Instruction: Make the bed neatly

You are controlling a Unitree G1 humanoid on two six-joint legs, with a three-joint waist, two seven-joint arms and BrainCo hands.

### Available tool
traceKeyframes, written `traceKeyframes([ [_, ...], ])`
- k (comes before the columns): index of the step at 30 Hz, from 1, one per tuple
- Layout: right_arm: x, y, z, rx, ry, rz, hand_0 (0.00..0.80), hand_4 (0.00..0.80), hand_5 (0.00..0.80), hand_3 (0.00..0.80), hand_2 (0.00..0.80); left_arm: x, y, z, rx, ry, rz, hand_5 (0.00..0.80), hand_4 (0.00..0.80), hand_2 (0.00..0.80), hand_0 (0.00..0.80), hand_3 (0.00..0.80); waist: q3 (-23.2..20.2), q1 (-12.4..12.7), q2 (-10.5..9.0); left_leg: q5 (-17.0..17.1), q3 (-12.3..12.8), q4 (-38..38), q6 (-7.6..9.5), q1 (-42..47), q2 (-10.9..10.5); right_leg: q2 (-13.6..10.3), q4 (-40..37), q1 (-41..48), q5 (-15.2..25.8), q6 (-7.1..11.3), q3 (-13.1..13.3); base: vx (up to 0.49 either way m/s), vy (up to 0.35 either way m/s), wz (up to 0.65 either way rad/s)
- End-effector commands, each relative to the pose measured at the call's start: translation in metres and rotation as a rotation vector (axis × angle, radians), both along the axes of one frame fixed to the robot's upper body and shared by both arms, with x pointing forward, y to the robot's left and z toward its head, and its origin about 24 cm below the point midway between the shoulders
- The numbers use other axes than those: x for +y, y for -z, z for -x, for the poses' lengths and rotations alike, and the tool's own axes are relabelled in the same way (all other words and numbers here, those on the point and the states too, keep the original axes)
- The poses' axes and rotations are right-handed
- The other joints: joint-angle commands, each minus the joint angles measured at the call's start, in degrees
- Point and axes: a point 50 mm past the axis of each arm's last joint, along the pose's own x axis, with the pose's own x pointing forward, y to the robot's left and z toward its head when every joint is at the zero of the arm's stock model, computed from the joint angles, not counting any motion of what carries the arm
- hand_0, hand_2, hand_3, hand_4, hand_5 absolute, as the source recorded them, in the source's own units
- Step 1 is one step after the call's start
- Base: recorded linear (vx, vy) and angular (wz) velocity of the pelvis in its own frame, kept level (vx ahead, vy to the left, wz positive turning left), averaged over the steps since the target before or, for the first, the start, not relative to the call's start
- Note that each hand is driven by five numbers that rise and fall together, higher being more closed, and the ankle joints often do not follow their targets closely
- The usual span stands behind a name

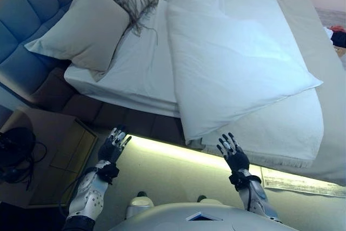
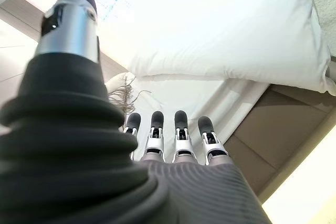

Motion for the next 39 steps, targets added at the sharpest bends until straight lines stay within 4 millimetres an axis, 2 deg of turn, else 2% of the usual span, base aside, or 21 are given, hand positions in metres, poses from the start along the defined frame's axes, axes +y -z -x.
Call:
traceKeyframes([
  [1, -0.010, -0.025, -0.022, -0.148, 0.025, 0.024, 0.000, 0.000, 0.000, 0.000, 0.000, -0.007, -0.025, -0.029, -0.152, 0.065, -0.047, 0.000, 0.000, 0.000, 0.000, 0.000, -0.9, 1.6, 1.05, -0.7, -2.7, 0.0, 1.85, -2.3, -0.1, 2.1, 3.2, -1.8, -1.2, -1.77, -5.0, 0.000, 0.000, 0.00],
  [3, -0.009, -0.024, -0.023, -0.146, 0.022, 0.022, 0.000, 0.000, 0.000, 0.000, 0.000, -0.008, -0.028, -0.031, -0.178, 0.061, 0.010, 0.000, 0.000, 0.000, 0.000, 0.000, -1.0, 1.7, 0.96, -0.8, -3.2, 0.0, 1.86, -2.2, -0.3, 2.2, 2.8, -1.7, -0.9, -1.75, -4.7, 0.000, 0.000, 0.00],
  [7, -0.007, -0.024, -0.022, -0.138, 0.007, 0.019, 0.000, 0.000, 0.000, 0.000, 0.000, -0.006, -0.025, -0.025, -0.145, 0.067, -0.045, 0.000, 0.000, 0.000, 0.000, 0.000, -0.7, 1.9, 0.83, -1.4, -3.0, 1.6, 1.88, -2.0, -0.5, 2.4, 3.0, -1.7, -1.0, -2.05, -3.5, 0.016, -0.018, -0.01],
  [14, -0.010, -0.023, -0.013, -0.114, -0.016, 0.023, 0.000, 0.000, 0.000, 0.000, 0.000, 0.001, -0.025, -0.018, -0.135, 0.073, -0.063, 0.000, 0.000, 0.000, 0.000, 0.000, -0.4, 2.1, 0.88, -2.1, -3.0, 4.4, 1.70, -2.8, -0.3, 2.8, 3.1, -1.6, -1.2, -2.76, -4.2, 0.029, -0.050, -0.02],
  [16, -0.013, -0.023, -0.012, -0.114, -0.014, 0.027, 0.000, 0.000, 0.000, 0.000, 0.000, 0.001, -0.022, -0.015, -0.134, 0.081, -0.054, 0.000, 0.000, 0.000, 0.000, 0.000, 0.0, 2.3, 1.07, -2.1, -3.6, 5.1, 1.24, -3.3, 0.0, 3.5, 3.1, -1.6, -1.5, -3.27, -4.0, -0.015, -0.040, 0.01],
  [19, -0.018, -0.024, -0.014, -0.104, 0.013, 0.026, 0.000, 0.000, 0.000, 0.000, 0.000, -0.002, -0.018, -0.014, -0.117, 0.103, -0.053, 0.000, 0.000, 0.000, 0.000, 0.000, 0.5, 3.0, 0.78, -2.2, -6.4, 7.7, 1.05, -5.1, -0.7, 3.8, 3.1, -2.0, -1.6, -3.87, -4.1, -0.020, -0.042, 0.08],
  [22, -0.018, -0.029, -0.024, -0.107, 0.019, 0.045, 0.000, 0.000, 0.000, 0.000, 0.000, -0.006, -0.014, -0.020, -0.116, 0.106, -0.018, 0.000, 0.000, 0.000, 0.000, 0.000, 1.5, 3.6, 1.38, -0.4, -8.2, 12.4, 0.76, -8.2, -1.2, 4.1, 3.9, -1.9, -2.1, -4.66, -4.8, -0.045, 0.032, 0.16],
  [26, -0.013, -0.031, -0.035, -0.130, 0.056, 0.052, 0.000, 0.000, 0.000, 0.000, 0.000, -0.014, -0.013, -0.022, -0.126, 0.128, -0.014, 0.000, 0.000, 0.000, 0.000, 0.000, 1.6, 4.8, 2.41, -0.9, -9.7, 7.9, 1.79, -7.2, -2.8, 3.5, 4.7, -1.9, -2.5, -4.13, -5.6, 0.023, 0.152, 0.06],
  [30, -0.005, -0.024, -0.034, -0.095, 0.036, 0.017, 0.000, 0.000, 0.000, 0.000, 0.000, -0.009, -0.015, -0.021, -0.116, 0.090, -0.034, 0.000, 0.000, 0.000, 0.000, 0.000, 0.3, 5.0, 2.41, -2.9, -8.8, 7.5, 3.07, -4.9, -3.9, 1.8, 6.2, -1.3, -3.2, -3.16, -5.2, 0.133, 0.202, -0.01],
  [33, 0.005, -0.023, -0.033, -0.092, 0.003, 0.005, 0.000, 0.000, 0.000, 0.000, 0.000, 0.005, -0.013, -0.014, -0.097, 0.035, -0.071, 0.000, 0.000, 0.000, 0.000, 0.000, 0.5, 5.0, 2.75, -4.3, -7.7, 9.0, 5.08, -4.6, -4.9, -0.8, 12.1, -2.8, -4.0, -2.21, -4.5, 0.075, 0.241, -0.09],
  [35, 0.010, -0.024, -0.036, -0.112, 0.006, 0.002, 0.000, 0.000, 0.000, 0.000, 0.000, 0.011, -0.012, -0.014, -0.095, 0.014, -0.106, 0.000, 0.000, 0.000, 0.000, 0.000, 1.4, 4.9, 2.97, -5.3, -7.3, 9.6, 7.58, -4.2, -6.5, -4.0, 20.2, -5.0, -3.1, -1.87, -4.1, 0.038, 0.298, -0.14],
  [37, 0.011, -0.028, -0.039, -0.137, 0.025, 0.003, 0.000, 0.000, 0.000, 0.000, 0.000, 0.015, -0.010, -0.017, -0.090, 0.008, -0.122, 0.000, 0.000, 0.000, 0.000, 0.000, 1.8, 4.7, 3.64, -6.0, -7.3, 10.1, 9.93, -4.2, -8.2, -7.2, 32.0, -8.2, -2.2, -2.20, -3.3, 0.081, 0.345, -0.06],
  [39, 0.012, -0.032, -0.043, -0.150, 0.048, 0.002, 0.000, 0.000, 0.000, 0.000, 0.000, 0.015, -0.009, -0.022, -0.086, 0.013, -0.122, 0.000, 0.000, 0.000, 0.000, 0.000, 2.6, 4.1, 4.58, -7.8, -8.2, 11.1, 11.68, -3.0, -10.3, -9.9, 47.2, -13.0, -1.5, -2.55, -0.8, 0.150, 0.359, 0.04],
])
